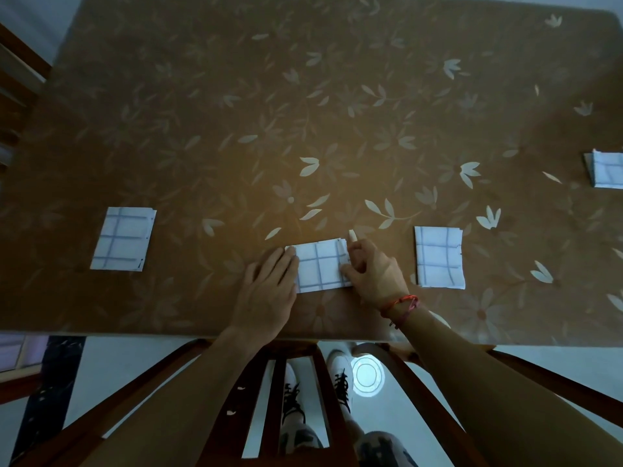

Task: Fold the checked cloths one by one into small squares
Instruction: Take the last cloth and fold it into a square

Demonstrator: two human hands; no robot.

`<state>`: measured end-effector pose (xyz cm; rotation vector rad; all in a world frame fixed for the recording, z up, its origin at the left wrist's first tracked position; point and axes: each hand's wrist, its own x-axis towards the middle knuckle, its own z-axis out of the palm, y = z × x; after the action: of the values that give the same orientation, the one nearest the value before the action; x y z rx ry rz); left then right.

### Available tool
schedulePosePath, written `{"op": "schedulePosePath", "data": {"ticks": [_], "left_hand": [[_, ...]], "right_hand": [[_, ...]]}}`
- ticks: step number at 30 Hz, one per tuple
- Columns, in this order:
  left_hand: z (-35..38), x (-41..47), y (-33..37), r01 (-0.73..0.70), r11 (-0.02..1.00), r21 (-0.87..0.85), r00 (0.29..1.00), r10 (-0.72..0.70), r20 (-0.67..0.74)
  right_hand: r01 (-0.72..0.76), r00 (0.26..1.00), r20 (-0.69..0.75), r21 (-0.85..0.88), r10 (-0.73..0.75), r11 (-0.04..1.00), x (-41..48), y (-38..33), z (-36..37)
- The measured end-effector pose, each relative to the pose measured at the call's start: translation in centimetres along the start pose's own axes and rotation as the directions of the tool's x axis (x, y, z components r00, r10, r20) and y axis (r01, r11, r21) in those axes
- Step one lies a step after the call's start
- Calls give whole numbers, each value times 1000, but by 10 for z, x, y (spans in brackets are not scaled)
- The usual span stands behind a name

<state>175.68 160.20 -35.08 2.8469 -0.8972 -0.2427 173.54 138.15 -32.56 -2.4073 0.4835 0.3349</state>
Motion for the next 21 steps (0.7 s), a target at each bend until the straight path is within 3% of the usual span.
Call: {"op": "schedulePosePath", "data": {"ticks": [2, 4, 6, 8, 12, 21], "left_hand": [[1, 0, -1, -11, 1000, 10, 1000, 11, 5], [2, 2, -3, -13, 1000, 19, 1000, 13, 7], [3, 3, -3, -11, 999, 35, 1000, 10, 15], [4, 3, -3, -9, 999, 47, 1000, 8, 14], [11, 1, -5, -35, 998, 50, 999, 36, -17], [16, -1, -7, -30, 998, 51, 999, 31, -26]], "right_hand": [[47, 993, -106, -54, -52, 997, -3, -3, 2], [193, 940, -248, -177, -234, 965, -6, -10, 8], [356, 863, -272, -270, -425, 895, -6, -22, 16], [458, 830, -171, -333, -531, 824, -4, -31, 30], [552, 803, 50, -435, -593, 711, 0, -33, 59], [550, 819, 186, -525, -543, 650, 6, -23, 66]]}}
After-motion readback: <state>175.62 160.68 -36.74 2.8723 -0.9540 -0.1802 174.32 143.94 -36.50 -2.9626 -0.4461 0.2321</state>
